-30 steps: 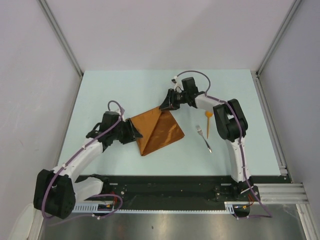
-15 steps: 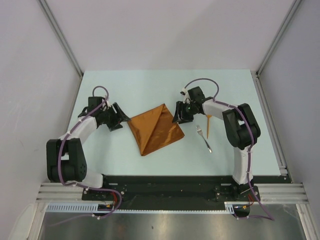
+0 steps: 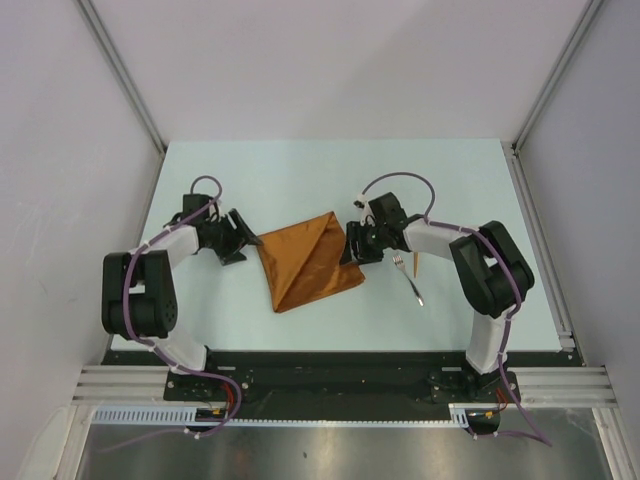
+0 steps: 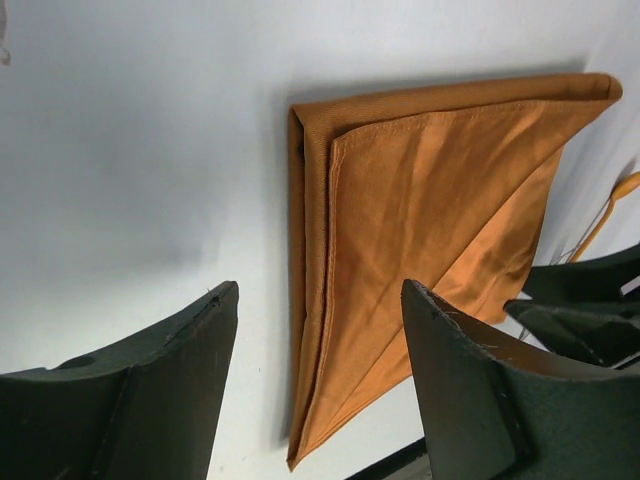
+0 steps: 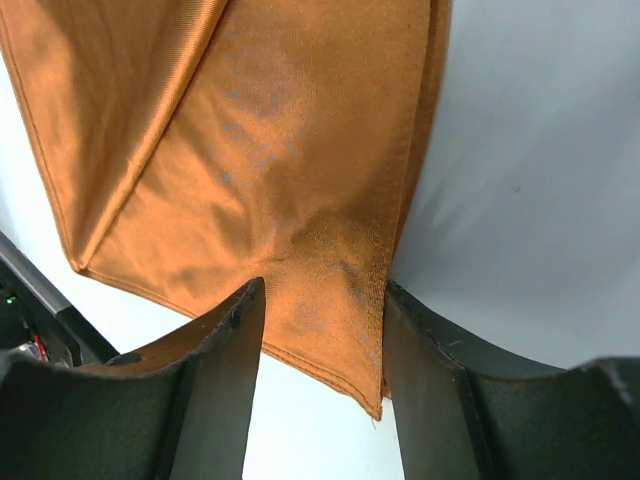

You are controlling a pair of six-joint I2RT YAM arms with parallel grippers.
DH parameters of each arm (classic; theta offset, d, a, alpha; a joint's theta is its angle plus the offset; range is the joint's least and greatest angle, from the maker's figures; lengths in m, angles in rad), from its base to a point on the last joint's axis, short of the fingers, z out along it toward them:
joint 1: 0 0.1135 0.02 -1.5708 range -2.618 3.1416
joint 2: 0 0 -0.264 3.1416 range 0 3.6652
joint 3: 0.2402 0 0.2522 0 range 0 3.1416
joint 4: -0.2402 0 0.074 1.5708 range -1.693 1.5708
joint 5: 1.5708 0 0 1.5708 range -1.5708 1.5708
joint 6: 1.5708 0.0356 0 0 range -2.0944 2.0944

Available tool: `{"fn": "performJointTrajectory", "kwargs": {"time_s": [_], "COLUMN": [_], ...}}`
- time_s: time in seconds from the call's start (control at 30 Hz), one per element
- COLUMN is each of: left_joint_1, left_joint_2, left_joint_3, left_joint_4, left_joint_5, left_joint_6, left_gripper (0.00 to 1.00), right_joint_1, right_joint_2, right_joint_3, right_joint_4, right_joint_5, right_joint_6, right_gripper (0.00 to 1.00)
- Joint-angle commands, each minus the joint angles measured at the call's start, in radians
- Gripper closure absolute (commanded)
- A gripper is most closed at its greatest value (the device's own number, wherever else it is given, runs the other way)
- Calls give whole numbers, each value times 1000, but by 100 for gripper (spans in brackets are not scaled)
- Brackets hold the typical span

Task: Fold the napkin into a case and place the utensils inside
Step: Smooth out the upper triangle-folded napkin at the center of the board, then pick up the upper triangle-folded napkin from the center of the board.

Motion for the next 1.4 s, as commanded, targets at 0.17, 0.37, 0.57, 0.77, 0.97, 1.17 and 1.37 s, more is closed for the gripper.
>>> {"fn": "performJointTrajectory", "kwargs": {"time_s": [0.17, 0.37, 0.57, 0.77, 0.97, 1.17, 1.37], "left_joint_1": [2, 4, 16, 105, 150, 153, 153], "left_joint_2": [56, -13, -174, -283, -378, -394, -375], "left_joint_3": [70, 79, 36, -2, -61, -99, -114], "left_joint_4": [36, 4, -98, -139, -129, -106, -83], "left_joint_5": [-21, -56, -185, -166, -116, -67, -41], "left_joint_6": [-25, -54, -116, -85, -37, -17, -19], "left_gripper": [33, 34, 34, 35, 36, 35, 35], "right_joint_1": [52, 245, 447, 598, 653, 695, 705], "right_joint_2": [-56, -34, 57, 213, 329, 360, 394], "right_joint_3": [163, 376, 528, 746, 810, 798, 800], "right_joint_4": [-283, -492, -485, -524, -511, -538, -589], "right_joint_5": [387, 761, 702, 595, 506, 566, 661], "right_joint_6": [-102, -88, -59, -62, -59, -67, -60], "right_gripper": [40, 15, 10, 25, 51, 56, 52]}}
